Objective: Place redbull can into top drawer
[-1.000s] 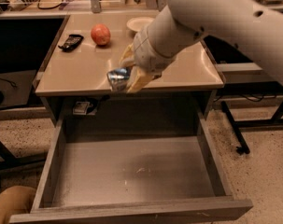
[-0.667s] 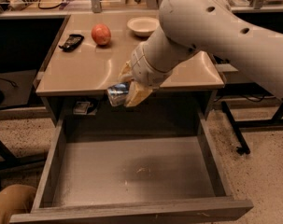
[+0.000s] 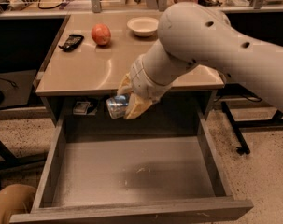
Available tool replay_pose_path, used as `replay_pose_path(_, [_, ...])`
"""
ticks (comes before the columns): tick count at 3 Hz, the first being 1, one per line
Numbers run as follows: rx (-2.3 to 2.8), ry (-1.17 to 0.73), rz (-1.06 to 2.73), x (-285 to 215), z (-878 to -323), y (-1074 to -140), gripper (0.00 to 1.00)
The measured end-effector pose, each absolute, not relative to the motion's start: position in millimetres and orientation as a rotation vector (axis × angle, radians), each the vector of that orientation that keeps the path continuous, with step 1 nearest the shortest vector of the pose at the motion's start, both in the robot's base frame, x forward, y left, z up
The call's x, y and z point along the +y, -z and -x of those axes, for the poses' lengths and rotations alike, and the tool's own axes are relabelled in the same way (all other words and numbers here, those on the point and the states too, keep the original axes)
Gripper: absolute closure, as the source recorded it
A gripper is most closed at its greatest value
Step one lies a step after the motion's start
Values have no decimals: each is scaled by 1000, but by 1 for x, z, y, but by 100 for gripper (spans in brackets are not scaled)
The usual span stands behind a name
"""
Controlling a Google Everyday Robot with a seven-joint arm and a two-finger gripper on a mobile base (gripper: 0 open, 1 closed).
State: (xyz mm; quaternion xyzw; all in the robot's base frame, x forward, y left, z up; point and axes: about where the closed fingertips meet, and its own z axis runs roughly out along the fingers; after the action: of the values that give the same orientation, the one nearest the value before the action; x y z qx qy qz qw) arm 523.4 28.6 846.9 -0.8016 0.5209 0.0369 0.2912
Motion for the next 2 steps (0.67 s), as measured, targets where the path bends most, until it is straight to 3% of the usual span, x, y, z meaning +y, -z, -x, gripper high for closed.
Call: replay_pose_path(2, [1408,-167,2095,46,-483,-728,100])
